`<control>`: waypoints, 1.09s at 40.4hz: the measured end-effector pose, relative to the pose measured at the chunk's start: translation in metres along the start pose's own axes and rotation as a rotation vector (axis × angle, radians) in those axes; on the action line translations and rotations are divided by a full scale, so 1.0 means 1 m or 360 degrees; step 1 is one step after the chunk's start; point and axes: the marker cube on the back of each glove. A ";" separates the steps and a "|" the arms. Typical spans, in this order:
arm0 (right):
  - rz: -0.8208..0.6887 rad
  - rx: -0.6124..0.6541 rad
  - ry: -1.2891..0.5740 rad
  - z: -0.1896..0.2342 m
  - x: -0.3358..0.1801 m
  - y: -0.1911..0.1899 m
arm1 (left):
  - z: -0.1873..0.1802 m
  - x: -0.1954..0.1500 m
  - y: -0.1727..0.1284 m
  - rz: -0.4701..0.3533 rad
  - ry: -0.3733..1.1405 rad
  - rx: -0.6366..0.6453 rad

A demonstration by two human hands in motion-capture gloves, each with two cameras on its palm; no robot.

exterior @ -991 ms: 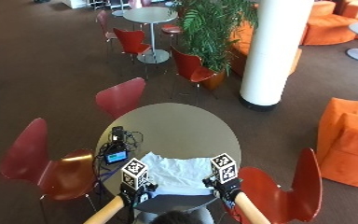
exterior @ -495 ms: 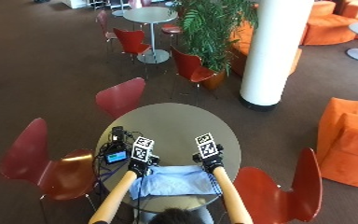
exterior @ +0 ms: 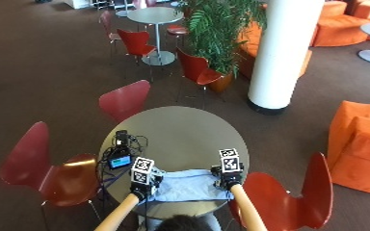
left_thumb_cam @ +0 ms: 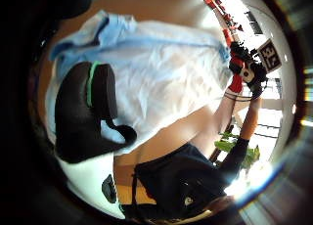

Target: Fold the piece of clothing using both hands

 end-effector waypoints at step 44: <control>0.0472 -0.0013 -0.0333 -0.050 0.071 -0.011 | 0.016 0.048 0.002 0.0032 0.0116 -0.0286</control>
